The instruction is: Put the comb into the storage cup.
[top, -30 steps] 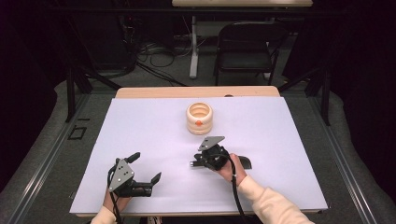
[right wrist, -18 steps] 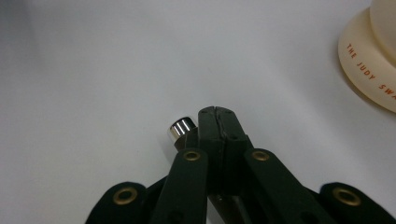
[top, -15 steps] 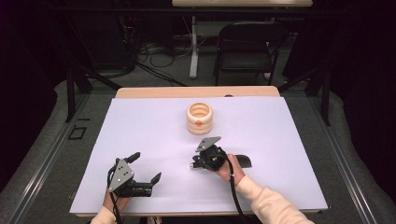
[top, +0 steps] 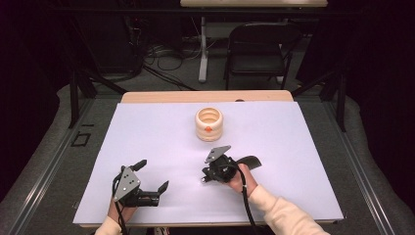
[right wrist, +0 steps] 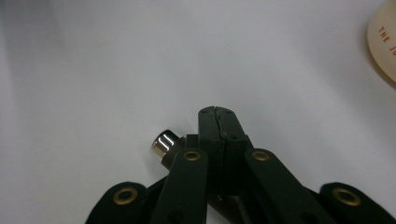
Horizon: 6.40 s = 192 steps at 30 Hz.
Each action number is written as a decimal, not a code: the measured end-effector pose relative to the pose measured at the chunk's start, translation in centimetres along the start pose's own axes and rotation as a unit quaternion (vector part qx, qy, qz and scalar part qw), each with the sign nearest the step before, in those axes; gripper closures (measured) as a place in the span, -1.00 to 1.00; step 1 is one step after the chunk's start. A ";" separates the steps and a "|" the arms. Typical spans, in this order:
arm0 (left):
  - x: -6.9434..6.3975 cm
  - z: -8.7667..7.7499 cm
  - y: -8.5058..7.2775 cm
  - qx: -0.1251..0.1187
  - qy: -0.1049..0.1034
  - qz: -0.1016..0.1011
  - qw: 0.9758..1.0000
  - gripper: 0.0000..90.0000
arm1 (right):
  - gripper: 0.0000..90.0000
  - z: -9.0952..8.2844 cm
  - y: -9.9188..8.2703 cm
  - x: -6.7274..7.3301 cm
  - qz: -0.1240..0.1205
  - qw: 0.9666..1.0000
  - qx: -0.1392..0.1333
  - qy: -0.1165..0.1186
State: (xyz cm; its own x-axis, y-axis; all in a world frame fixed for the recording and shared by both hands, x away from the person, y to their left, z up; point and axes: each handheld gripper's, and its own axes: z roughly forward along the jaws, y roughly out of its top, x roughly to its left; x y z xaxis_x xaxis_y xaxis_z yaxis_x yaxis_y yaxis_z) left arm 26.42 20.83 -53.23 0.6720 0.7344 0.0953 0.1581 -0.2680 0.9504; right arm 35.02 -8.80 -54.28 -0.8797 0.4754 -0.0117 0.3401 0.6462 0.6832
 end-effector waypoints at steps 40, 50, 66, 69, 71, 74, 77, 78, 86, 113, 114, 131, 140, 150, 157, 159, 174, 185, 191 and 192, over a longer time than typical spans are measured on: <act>-0.1 0.2 0.0 0.004 -0.003 0.005 1.000 -1.00 | 1.00 -3.6 -3.6 1.4 0.002 0.998 0.070 0.004; -0.1 0.2 0.0 0.004 -0.004 0.004 1.000 -1.00 | 1.00 -4.4 -4.3 1.2 0.007 0.997 0.070 -0.004; 0.0 0.2 0.0 0.003 -0.004 0.004 1.000 -1.00 | 1.00 -5.6 -5.2 0.2 0.024 0.997 0.072 -0.021; 0.0 0.2 0.0 0.003 -0.004 0.004 1.000 -1.00 | 1.00 -5.7 -5.4 0.0 0.026 0.997 0.073 -0.027; 0.0 0.2 0.0 0.003 -0.005 0.004 1.000 -1.00 | 1.00 -5.8 -5.5 -0.2 0.031 0.996 0.075 -0.030; 0.0 0.2 0.0 0.003 -0.005 0.004 1.000 -1.00 | 1.00 -5.9 -5.6 -0.5 0.030 0.996 0.077 -0.033; 0.0 0.2 0.0 0.003 -0.005 0.004 1.000 -1.00 | 1.00 -5.8 -5.6 -0.6 0.035 0.996 0.079 -0.037; 0.0 0.2 0.0 0.003 -0.005 0.005 1.000 -1.00 | 1.00 -5.9 -5.6 -0.7 0.034 0.996 0.079 -0.036; -0.1 0.1 0.0 0.002 -0.005 0.004 1.000 -1.00 | 1.00 -5.8 -5.7 -1.0 0.035 0.995 0.083 -0.041; -0.1 0.1 0.1 0.000 -0.005 0.008 1.000 -1.00 | -0.36 -8.5 -4.1 0.0 0.021 0.996 0.080 0.010; -0.1 0.1 0.1 0.000 -0.005 0.008 1.000 -1.00 | -0.43 -8.5 -4.0 -0.1 0.019 0.997 0.080 0.010; -0.1 0.3 0.1 0.001 -0.007 0.008 1.000 -1.00 | -0.88 -9.1 -3.2 -1.1 0.041 0.996 0.084 -0.001; -0.1 0.3 0.1 0.001 -0.007 0.007 1.000 -1.00 | -1.00 -8.8 -2.6 -2.1 0.050 0.994 0.093 -0.012; -0.1 0.4 0.1 0.002 -0.006 0.006 1.000 -1.00 | -1.00 -8.0 -2.1 -2.5 0.054 0.992 0.112 -0.021; -0.1 0.4 0.1 0.005 -0.007 0.008 1.000 -1.00 | -1.00 -7.5 -1.8 -2.8 0.064 0.988 0.134 -0.035; -0.1 0.4 0.1 0.005 -0.006 0.007 1.000 -1.00 | -1.00 -7.2 -1.7 -2.9 0.067 0.987 0.139 -0.035; -0.1 0.4 0.1 0.005 -0.009 0.007 1.000 -1.00 | -0.65 -5.3 -0.3 -2.8 0.052 0.984 0.166 -0.049; -0.1 0.4 0.1 0.008 -0.009 0.008 1.000 -1.00 | 0.18 -3.7 0.4 -2.6 0.042 0.978 0.198 -0.056; -0.1 0.5 0.1 0.009 -0.009 0.007 1.000 -1.00 | 0.34 -2.9 0.5 -2.6 0.032 0.974 0.218 -0.057; -0.1 0.5 0.1 0.009 -0.009 0.007 1.000 -1.00 | 0.36 -2.8 0.6 -2.6 0.034 0.973 0.221 -0.059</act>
State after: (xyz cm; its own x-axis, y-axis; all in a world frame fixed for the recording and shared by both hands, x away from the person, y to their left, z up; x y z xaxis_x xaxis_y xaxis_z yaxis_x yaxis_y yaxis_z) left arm 26.68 20.43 -53.28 0.6877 0.7185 0.1038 0.1603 -0.2898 0.9436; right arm 36.57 -11.38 -51.80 -0.8151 0.5738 -0.0797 0.5281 0.7925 0.3050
